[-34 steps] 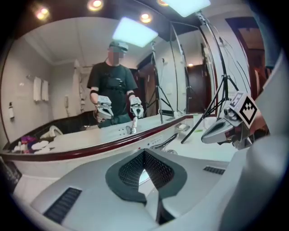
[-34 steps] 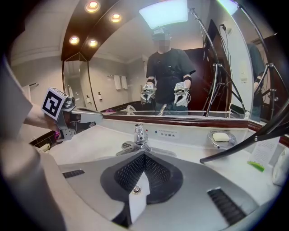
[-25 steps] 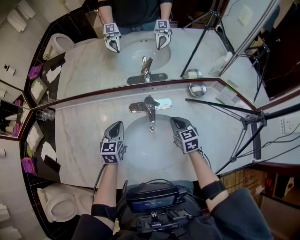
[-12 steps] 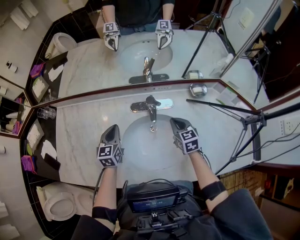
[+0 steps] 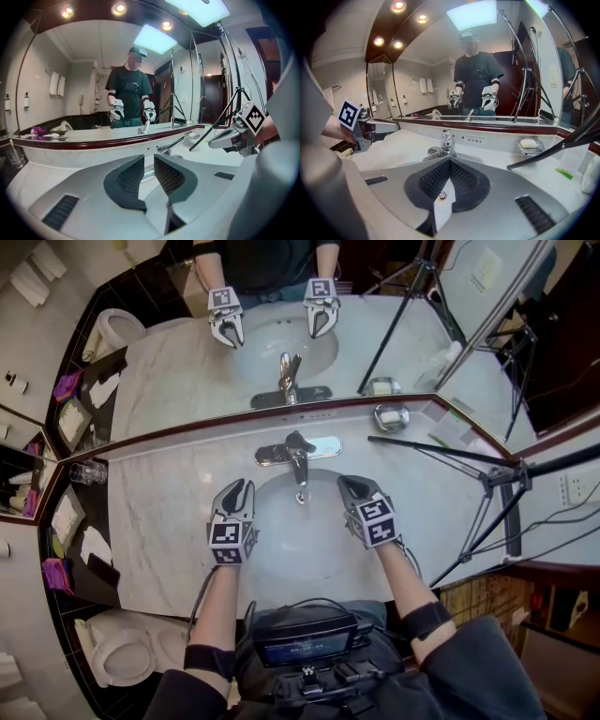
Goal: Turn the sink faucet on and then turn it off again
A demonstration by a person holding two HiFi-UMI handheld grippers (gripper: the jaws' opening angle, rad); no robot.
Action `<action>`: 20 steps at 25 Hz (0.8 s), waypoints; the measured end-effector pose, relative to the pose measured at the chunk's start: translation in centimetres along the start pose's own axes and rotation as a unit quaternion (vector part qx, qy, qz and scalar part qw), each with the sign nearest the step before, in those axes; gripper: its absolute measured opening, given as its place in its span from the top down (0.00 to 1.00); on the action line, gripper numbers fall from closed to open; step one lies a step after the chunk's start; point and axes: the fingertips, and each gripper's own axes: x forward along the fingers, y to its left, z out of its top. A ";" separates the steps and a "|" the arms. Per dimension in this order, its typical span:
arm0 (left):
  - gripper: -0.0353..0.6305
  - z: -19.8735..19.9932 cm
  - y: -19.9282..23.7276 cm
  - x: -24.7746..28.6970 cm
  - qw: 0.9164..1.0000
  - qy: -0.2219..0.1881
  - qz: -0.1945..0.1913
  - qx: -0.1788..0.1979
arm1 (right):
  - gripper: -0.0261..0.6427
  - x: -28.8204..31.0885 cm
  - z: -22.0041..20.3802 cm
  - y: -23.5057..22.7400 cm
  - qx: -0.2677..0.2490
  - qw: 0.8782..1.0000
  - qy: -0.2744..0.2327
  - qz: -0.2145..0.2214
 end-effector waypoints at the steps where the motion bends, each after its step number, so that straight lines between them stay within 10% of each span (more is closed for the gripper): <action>1: 0.84 0.2 -0.4 0.6 1.000 0.002 -0.007 0.011 | 0.93 0.0 0.0 -0.1 0.001 1.000 0.000 0.000; 11: 0.68 3.0 -5.3 6.3 0.986 0.028 -0.083 0.140 | 0.93 0.0 -0.3 -1.0 0.012 1.000 0.002 -0.005; 20: 0.65 1.3 -9.9 11.1 0.921 0.060 -0.141 0.359 | 0.93 -0.4 -0.5 -2.1 0.019 1.000 0.009 -0.018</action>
